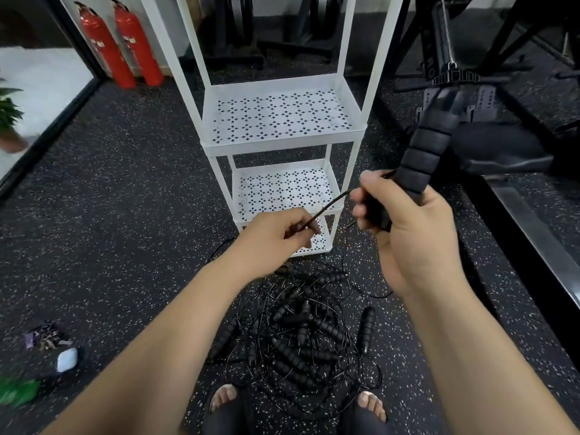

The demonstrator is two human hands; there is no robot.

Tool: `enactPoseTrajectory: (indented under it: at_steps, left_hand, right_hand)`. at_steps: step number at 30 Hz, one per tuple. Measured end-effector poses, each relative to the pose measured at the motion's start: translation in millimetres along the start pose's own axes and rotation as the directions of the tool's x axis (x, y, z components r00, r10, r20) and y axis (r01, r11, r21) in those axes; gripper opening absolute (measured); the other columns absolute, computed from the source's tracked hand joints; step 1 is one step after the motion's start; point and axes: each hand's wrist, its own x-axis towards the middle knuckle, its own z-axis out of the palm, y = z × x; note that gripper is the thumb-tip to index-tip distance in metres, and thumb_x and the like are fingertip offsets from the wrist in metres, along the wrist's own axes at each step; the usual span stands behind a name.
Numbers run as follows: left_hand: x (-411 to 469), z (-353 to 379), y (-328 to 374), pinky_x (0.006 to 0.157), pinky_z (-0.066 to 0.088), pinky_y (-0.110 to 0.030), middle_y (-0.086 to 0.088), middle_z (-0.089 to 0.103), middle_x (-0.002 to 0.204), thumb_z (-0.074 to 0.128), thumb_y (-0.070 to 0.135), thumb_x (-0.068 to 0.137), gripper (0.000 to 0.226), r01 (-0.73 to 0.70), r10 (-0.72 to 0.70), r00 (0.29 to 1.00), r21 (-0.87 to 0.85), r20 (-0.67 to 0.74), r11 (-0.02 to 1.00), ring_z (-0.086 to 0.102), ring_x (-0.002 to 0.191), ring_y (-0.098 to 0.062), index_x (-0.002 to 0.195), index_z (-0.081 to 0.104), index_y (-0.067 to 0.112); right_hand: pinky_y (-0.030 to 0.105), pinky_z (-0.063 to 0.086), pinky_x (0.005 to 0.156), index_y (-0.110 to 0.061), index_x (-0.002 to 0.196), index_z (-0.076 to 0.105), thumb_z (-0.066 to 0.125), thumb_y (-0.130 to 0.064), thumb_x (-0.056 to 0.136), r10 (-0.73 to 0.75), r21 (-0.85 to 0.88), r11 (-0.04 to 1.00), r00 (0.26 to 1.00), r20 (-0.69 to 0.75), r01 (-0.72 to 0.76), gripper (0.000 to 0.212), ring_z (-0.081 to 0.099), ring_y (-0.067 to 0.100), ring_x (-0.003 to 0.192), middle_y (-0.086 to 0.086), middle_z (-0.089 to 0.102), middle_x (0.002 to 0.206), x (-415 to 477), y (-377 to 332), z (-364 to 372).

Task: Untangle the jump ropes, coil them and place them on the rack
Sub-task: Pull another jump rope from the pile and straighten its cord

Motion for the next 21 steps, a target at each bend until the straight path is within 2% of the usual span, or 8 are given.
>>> enactPoseTrajectory:
  at_steps: [1,3,6,10,12,15,18,21]
  left_hand:
    - [-0.1,-0.7,-4.0,0.053,0.041,-0.017,0.016,0.078,0.089,0.066,0.029,0.106,0.015,0.025,-0.025,1.000,0.023,0.015,0.999,0.051,0.052,0.003,0.106,0.073,0.042]
    - [-0.5,-3.8,-12.2,0.050,0.038,-0.018,0.019,0.078,0.088,0.064,0.028,0.107,0.014,0.065,-0.066,0.998,0.057,0.024,0.996,0.042,0.047,0.001,0.107,0.073,0.040]
    - [0.0,-9.6,-24.6,0.049,0.041,-0.025,0.018,0.078,0.089,0.066,0.028,0.106,0.014,0.115,-0.116,0.993,0.066,0.006,0.991,0.043,0.047,-0.001,0.105,0.074,0.039]
    - [1.7,-13.0,-35.8,0.052,0.040,-0.019,0.018,0.077,0.087,0.068,0.028,0.104,0.014,0.189,-0.190,0.982,0.132,0.000,0.973,0.046,0.050,0.002,0.101,0.075,0.040]
    - [1.7,-13.2,-39.1,0.056,0.043,-0.027,0.022,0.077,0.089,0.068,0.033,0.104,0.012,0.203,-0.205,0.979,0.125,0.000,0.971,0.047,0.052,-0.003,0.099,0.075,0.040]
    - [-0.1,-14.0,-36.5,0.051,0.039,-0.030,0.025,0.078,0.096,0.064,0.039,0.106,0.013,0.203,-0.203,0.979,0.060,-0.012,0.977,0.041,0.049,-0.014,0.103,0.077,0.038]
    - [-0.2,-16.1,-26.8,0.047,0.036,-0.029,0.022,0.079,0.097,0.061,0.037,0.108,0.016,0.166,-0.165,0.985,0.024,-0.047,0.986,0.039,0.048,-0.014,0.110,0.077,0.040]
    - [-0.2,-15.6,-11.3,0.043,0.036,-0.027,0.020,0.078,0.096,0.059,0.035,0.109,0.019,0.108,-0.106,0.992,0.020,-0.069,0.994,0.039,0.046,-0.009,0.113,0.076,0.040]
  right_hand:
    - [0.025,0.047,0.058,-0.010,0.099,0.070,0.075,-0.008,0.098,-0.018,0.014,1.000,1.000,-0.009,0.018,0.006,0.061,0.018,0.065,0.010,0.073,0.082,0.6,-4.2,-1.7]
    - [0.025,0.046,0.059,-0.011,0.098,0.070,0.074,-0.009,0.099,-0.050,0.040,0.998,0.998,-0.027,0.051,0.005,0.061,0.017,0.065,0.009,0.072,0.081,1.8,-11.7,-5.3]
    - [0.026,0.044,0.060,-0.011,0.100,0.068,0.073,-0.009,0.100,-0.087,0.078,0.993,0.995,-0.045,0.090,0.005,0.060,0.016,0.064,0.007,0.071,0.080,4.1,-19.6,-11.6]
    - [0.026,0.045,0.062,-0.010,0.106,0.067,0.073,-0.011,0.100,-0.121,0.109,0.986,0.990,-0.067,0.128,0.008,0.060,0.015,0.066,0.006,0.071,0.081,5.8,-27.5,-18.7]
    - [0.026,0.045,0.062,-0.010,0.107,0.068,0.073,-0.011,0.101,-0.132,0.115,0.983,0.989,-0.070,0.140,0.008,0.060,0.014,0.067,0.005,0.071,0.082,5.2,-30.0,-20.6]
    - [0.025,0.046,0.062,-0.011,0.108,0.070,0.073,-0.013,0.101,-0.130,0.130,0.982,0.989,-0.068,0.138,0.008,0.061,0.014,0.067,0.005,0.072,0.082,4.7,-29.6,-20.9]
    - [0.024,0.046,0.061,-0.005,0.124,0.072,0.072,-0.016,0.102,-0.111,0.132,0.984,0.993,-0.046,0.116,0.025,0.060,0.014,0.067,0.006,0.073,0.084,5.2,-23.8,-18.9]
    - [0.025,0.047,0.061,-0.002,0.130,0.070,0.074,-0.018,0.100,-0.066,0.122,0.990,0.998,-0.001,0.066,0.034,0.061,0.016,0.068,0.008,0.073,0.086,3.6,-15.2,-15.5]
